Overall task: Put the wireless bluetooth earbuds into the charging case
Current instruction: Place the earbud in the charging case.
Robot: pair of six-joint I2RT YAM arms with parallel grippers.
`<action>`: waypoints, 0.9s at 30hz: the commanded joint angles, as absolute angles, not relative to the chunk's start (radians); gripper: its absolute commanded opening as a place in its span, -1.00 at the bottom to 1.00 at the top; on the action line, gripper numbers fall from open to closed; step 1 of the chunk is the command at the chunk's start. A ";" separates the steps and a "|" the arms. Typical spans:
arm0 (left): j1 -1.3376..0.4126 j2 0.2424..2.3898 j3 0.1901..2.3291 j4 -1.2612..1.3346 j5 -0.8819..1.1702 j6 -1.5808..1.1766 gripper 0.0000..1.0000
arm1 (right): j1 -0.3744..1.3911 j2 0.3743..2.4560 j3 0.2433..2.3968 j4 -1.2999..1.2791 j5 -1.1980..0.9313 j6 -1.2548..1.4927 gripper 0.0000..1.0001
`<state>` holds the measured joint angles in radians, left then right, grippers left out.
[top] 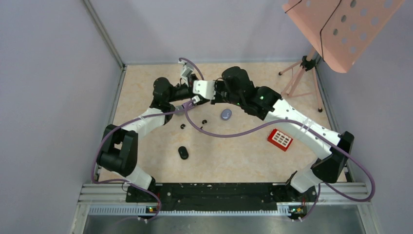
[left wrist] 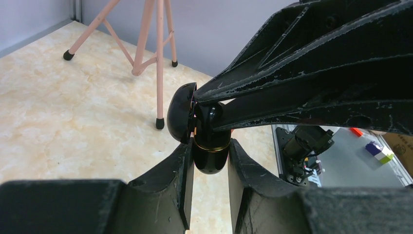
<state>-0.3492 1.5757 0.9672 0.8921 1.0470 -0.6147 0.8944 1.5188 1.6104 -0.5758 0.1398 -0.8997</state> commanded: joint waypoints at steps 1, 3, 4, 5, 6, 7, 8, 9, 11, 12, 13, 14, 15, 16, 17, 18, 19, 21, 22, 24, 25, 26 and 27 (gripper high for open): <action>-0.348 1.556 0.995 0.985 1.069 -0.544 -1.00 | 0.884 1.520 1.684 -0.741 -0.006 -0.907 -0.58; -0.347 1.555 0.989 0.984 1.076 -0.524 -1.00 | 0.866 1.539 1.744 -0.832 -0.078 -0.910 -0.45; -0.347 1.556 0.987 0.983 1.075 -0.519 -1.00 | 0.860 1.549 1.772 -0.871 -0.110 -0.907 -0.39; -0.347 1.558 0.986 0.983 1.075 -0.515 -1.00 | 0.852 1.559 1.798 -0.901 -0.130 -0.899 -0.33; -0.347 1.558 0.985 0.983 1.074 -0.513 -1.00 | 0.847 1.568 1.820 -0.928 -0.146 -0.892 -0.29; -0.347 1.560 0.985 0.984 1.073 -0.511 -1.00 | 0.843 1.575 1.841 -0.949 -0.155 -0.885 -0.26; -0.347 1.561 0.984 0.985 1.073 -0.509 -1.00 | 0.841 1.582 1.857 -0.960 -0.160 -0.873 -0.23; -0.347 1.561 0.984 0.983 1.074 -0.507 -1.00 | 0.839 1.586 1.868 -0.964 -0.164 -0.860 -0.20; -0.348 1.561 0.983 0.983 1.076 -0.503 -1.00 | 0.836 1.593 1.891 -0.972 -0.169 -0.842 -0.17; -0.348 1.561 0.982 0.982 1.078 -0.502 -1.00 | 0.834 1.594 1.904 -0.975 -0.171 -0.834 -0.16; -0.347 1.561 0.981 0.981 1.078 -0.502 -1.00 | 0.833 1.595 1.918 -0.977 -0.172 -0.825 -0.16; -0.347 1.562 0.980 0.979 1.079 -0.501 -1.00 | 0.830 1.594 1.936 -0.978 -0.174 -0.812 -0.15; -0.348 1.562 0.979 0.975 1.078 -0.499 -1.00 | 0.825 1.594 1.958 -0.982 -0.177 -0.800 -0.14; -0.347 1.563 0.975 0.972 1.076 -0.495 -1.00 | 0.822 1.595 1.984 -0.988 -0.180 -0.783 -0.13; -0.347 1.562 0.972 0.967 1.071 -0.492 -1.00 | 0.817 1.594 2.017 -0.995 -0.186 -0.764 -0.13; -0.346 1.563 0.969 0.962 1.064 -0.491 -1.00 | 0.811 1.593 2.049 -1.001 -0.193 -0.743 -0.13; -0.344 1.564 0.966 0.955 1.055 -0.490 -1.00 | 0.804 1.591 2.081 -1.002 -0.199 -0.713 -0.13; -0.334 1.563 0.960 0.935 1.029 -0.504 -1.00 | 0.783 1.586 2.138 -1.000 -0.218 -0.644 -0.13; -0.324 1.562 0.954 0.923 1.012 -0.515 -1.00 | 0.772 1.580 2.149 -0.989 -0.223 -0.605 -0.13; -0.296 1.553 0.944 0.893 0.974 -0.544 -1.00 | 0.743 1.549 2.106 -0.951 -0.234 -0.515 -0.16; -0.272 1.546 0.939 0.874 0.959 -0.559 -1.00 | 0.718 1.520 2.048 -0.924 -0.248 -0.477 -0.17; -0.254 1.536 0.935 0.855 0.939 -0.571 -1.00 | 0.699 1.492 1.978 -0.885 -0.261 -0.442 -0.20; -0.235 1.526 0.931 0.831 0.931 -0.578 -1.00 | 0.678 1.460 1.902 -0.845 -0.278 -0.405 -0.23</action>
<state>-0.3046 1.5753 0.9478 0.8841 1.0145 -0.5343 0.7448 1.5574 2.0590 -0.9459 -0.2131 -0.6010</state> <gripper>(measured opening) 0.328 0.409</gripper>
